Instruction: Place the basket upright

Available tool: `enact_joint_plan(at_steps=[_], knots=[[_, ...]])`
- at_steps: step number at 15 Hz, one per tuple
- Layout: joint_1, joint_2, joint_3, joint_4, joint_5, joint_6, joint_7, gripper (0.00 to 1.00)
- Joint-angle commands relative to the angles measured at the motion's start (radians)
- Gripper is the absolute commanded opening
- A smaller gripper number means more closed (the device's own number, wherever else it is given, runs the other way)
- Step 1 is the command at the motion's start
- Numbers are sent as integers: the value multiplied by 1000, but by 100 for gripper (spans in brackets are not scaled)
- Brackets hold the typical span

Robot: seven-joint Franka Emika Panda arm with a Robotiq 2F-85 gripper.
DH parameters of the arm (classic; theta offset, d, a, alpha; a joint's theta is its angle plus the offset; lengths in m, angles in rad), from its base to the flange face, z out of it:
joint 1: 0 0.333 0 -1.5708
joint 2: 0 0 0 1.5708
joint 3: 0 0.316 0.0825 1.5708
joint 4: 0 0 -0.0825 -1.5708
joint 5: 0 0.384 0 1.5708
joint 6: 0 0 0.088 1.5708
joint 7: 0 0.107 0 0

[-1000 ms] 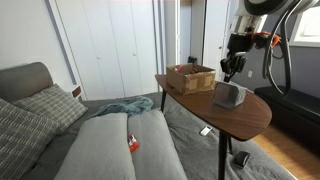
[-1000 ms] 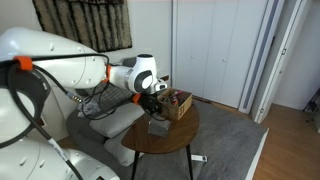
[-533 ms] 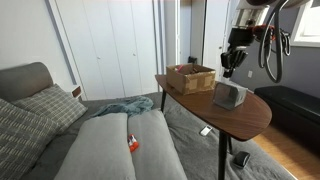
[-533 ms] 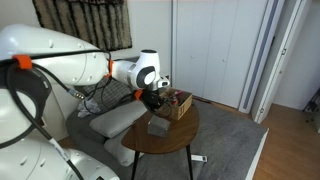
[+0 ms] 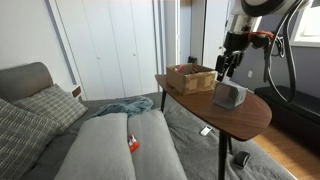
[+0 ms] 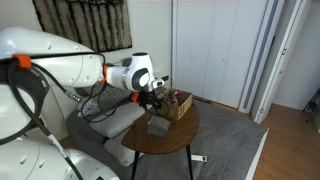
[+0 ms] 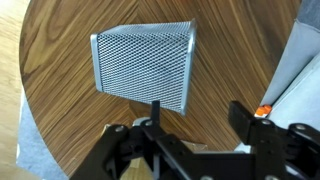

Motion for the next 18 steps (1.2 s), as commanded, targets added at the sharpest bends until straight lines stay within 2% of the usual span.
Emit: enact_joint_plan(at_steps=[1,6,7,13,18], knots=[[-19,-48,32,-57,-50,57,21,99],[-26,-48,38,-90,-95,122,37,100],[-9,-21,24,-59,-69,87,11,100],[-13,-21,24,-67,-71,103,11,100],[-34,-27,66,-77,-133,139,54,100]])
